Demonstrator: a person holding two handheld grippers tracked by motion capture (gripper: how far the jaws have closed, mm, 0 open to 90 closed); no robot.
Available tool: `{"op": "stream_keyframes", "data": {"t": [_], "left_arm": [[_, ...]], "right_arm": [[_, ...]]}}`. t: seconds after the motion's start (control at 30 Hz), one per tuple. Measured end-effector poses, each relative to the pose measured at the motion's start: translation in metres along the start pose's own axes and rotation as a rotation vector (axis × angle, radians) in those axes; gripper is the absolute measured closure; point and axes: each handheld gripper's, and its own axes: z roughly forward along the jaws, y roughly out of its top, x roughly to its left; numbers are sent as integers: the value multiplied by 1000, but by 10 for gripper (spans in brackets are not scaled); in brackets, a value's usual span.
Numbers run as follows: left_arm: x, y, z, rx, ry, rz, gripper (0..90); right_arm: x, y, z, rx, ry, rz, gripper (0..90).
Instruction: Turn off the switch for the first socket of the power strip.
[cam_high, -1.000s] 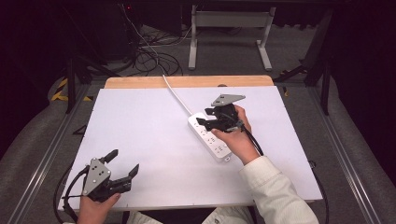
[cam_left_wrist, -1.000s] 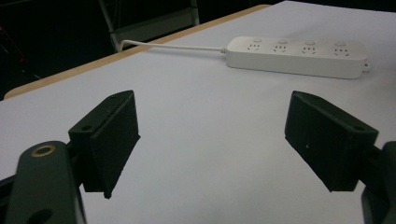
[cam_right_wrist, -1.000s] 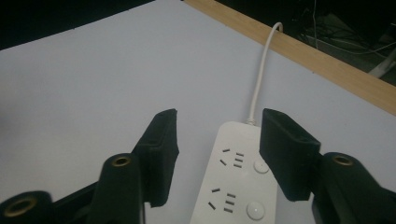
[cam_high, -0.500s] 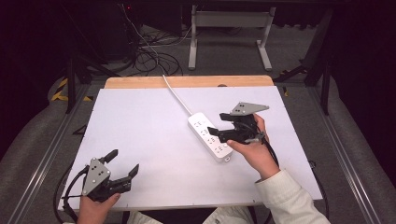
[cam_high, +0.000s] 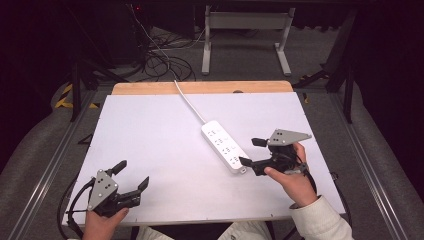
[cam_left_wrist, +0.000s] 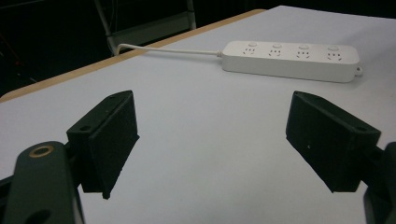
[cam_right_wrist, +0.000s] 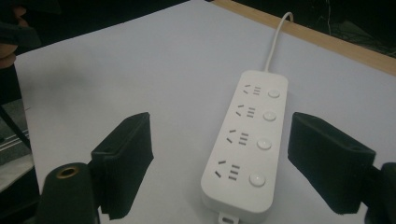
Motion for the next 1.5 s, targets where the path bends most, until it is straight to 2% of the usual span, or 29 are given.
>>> {"op": "stream_keyframes", "data": {"t": [0.23, 0.37, 0.6, 0.77, 0.87, 1.23, 1.37, 1.4, 1.5], "left_arm": [[0, 1, -1, -9, -8, -2, 168], [-1, 1, -2, -21, -34, -21, 163], [-4, 0, -3, -16, -41, -3, 160], [-10, 0, -3, 2, -48, 22, 155], [-12, -1, -3, 0, -51, 25, 150], [-10, -4, -1, 14, -39, 23, 150], [-9, -4, 0, 29, -39, 22, 151], [-9, -4, 0, 30, -38, 12, 151], [-8, -4, 0, 24, -43, 16, 151]], "right_arm": [[-2, -27, -11, -2, 4, 14, 203], [-2, -41, -15, 6, 15, 15, 202], [-5, -64, -19, 5, 20, 44, 198], [-7, -77, -19, 12, 21, 28, 184], [-6, -83, -19, 16, 17, 20, 183], [-7, -102, -17, 48, 0, 49, 189], [-4, -98, -20, 23, -23, 24, 195], [-3, -97, -21, 12, -32, 15, 197], [-2, -96, -24, -6, -43, 7, 197]]}}
